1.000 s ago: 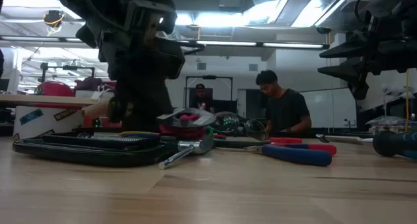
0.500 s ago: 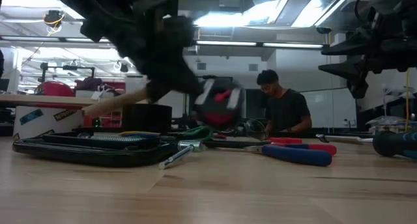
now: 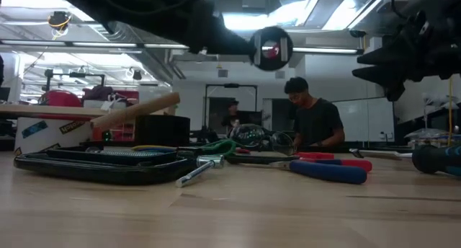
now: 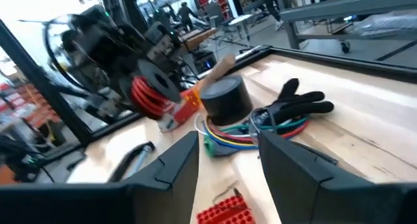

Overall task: Coil cords
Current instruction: Uncoil the red wire from the black spool

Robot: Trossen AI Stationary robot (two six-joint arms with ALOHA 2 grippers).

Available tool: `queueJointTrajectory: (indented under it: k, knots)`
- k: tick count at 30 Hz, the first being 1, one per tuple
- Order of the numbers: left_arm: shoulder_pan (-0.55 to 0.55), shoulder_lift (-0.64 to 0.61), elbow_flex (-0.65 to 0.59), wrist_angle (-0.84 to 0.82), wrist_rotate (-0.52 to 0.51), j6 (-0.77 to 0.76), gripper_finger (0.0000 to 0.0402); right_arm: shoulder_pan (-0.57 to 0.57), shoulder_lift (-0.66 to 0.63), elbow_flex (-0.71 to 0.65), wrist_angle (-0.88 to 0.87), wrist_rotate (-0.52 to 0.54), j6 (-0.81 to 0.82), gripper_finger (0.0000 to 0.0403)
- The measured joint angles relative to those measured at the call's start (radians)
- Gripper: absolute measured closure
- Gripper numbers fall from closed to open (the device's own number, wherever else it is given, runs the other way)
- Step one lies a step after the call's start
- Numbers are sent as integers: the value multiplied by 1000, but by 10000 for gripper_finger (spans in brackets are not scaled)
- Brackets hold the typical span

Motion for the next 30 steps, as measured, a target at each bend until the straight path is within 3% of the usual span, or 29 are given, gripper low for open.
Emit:
queueJointTrajectory:
  k: [8, 14, 17, 21, 23, 27, 30]
  knots:
    - [8, 24, 1, 23, 149, -37, 401, 94, 151, 0, 173, 73, -74, 237]
    - [34, 57, 1, 307, 288, -329, 401, 114, 298, 1, 366, 107, -109, 237]
    - [53, 58, 1, 493, 256, -541, 401, 114, 366, 1, 439, 107, -109, 237]
    - [72, 55, 2, 718, 146, -608, 401, 114, 435, 6, 472, 105, -101, 237]
    - [80, 39, 3, 634, 74, -627, 401, 114, 464, 16, 463, 104, -100, 237]
    - [93, 23, 40, 160, -51, -576, 401, 114, 513, 46, 468, 77, -99, 237]
    - [106, 23, 66, -81, -55, -575, 401, 114, 542, 64, 468, 70, -99, 237]
